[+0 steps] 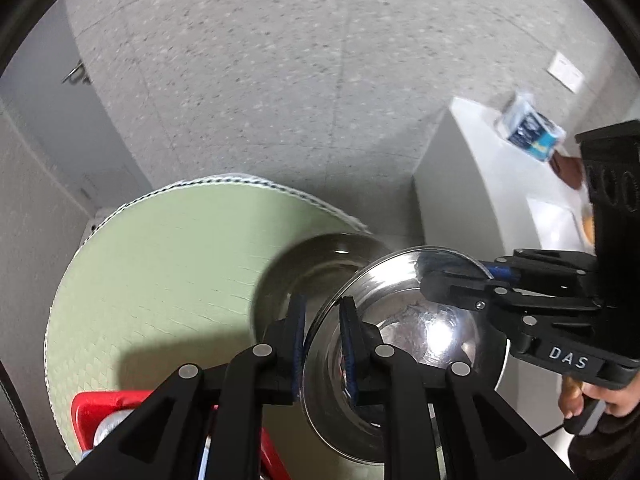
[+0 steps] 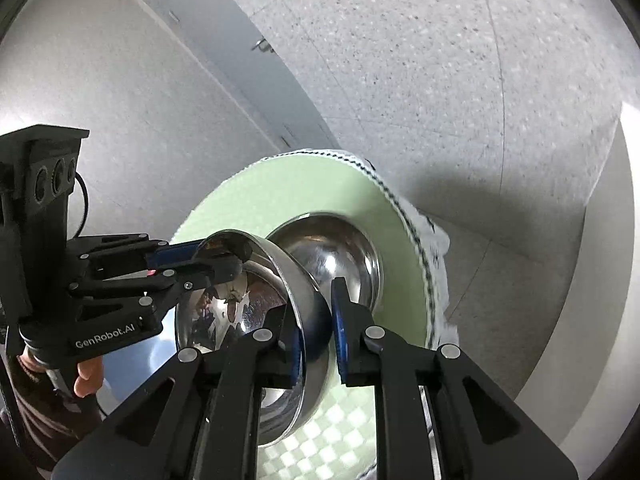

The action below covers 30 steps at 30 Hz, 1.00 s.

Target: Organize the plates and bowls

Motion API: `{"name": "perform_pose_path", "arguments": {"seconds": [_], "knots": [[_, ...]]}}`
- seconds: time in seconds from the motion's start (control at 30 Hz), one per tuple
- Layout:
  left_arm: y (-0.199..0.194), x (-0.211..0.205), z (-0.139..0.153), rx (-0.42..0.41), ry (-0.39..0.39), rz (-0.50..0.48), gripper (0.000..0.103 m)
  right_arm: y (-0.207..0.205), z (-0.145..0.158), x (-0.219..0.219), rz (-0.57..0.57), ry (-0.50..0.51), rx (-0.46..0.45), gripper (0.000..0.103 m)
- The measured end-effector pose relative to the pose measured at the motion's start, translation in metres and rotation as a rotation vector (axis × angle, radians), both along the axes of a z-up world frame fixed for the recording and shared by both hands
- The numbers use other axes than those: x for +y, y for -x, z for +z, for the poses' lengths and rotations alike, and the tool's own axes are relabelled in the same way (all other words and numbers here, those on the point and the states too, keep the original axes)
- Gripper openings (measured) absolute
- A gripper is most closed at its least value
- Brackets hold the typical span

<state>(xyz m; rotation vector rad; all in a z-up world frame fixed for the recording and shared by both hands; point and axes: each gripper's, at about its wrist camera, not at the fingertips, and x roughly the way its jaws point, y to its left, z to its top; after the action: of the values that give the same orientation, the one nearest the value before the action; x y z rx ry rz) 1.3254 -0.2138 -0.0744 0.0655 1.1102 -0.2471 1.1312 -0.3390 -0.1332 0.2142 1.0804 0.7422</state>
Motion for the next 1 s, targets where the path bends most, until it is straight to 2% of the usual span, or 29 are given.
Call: {"name": "perform_pose_path", "arguments": {"seconds": [0.27,0.6,0.67,0.83,0.87,0.93,1.0], "knots": [[-0.036,0.009,-0.032,0.072,0.014,0.052,0.016,-0.021,-0.017,0.02,0.034,0.068,0.021,0.013],[-0.062,0.004,-0.052,0.095,0.003,0.086,0.017,-0.028,-0.028,0.033,0.053,0.16,-0.017,0.013],[-0.062,0.003,-0.055,0.101,-0.001,0.084,0.019,-0.03,-0.029,0.032,0.044,0.175,-0.025,0.017],[-0.054,0.003,-0.051,0.085,0.015,0.095,0.029,-0.029,-0.027,0.035,0.043,0.19,-0.05,0.019],[-0.05,0.004,-0.048,0.074,0.017,0.102,0.033,-0.029,-0.027,0.036,0.041,0.191,-0.052,0.023],[-0.04,0.008,-0.039,0.041,0.025,0.115,0.053,-0.025,-0.023,0.036,0.041,0.165,-0.061,0.042],[-0.029,0.014,-0.029,0.009,0.026,0.125,0.057,-0.02,-0.015,0.035,0.022,0.168,-0.092,0.047]]}}
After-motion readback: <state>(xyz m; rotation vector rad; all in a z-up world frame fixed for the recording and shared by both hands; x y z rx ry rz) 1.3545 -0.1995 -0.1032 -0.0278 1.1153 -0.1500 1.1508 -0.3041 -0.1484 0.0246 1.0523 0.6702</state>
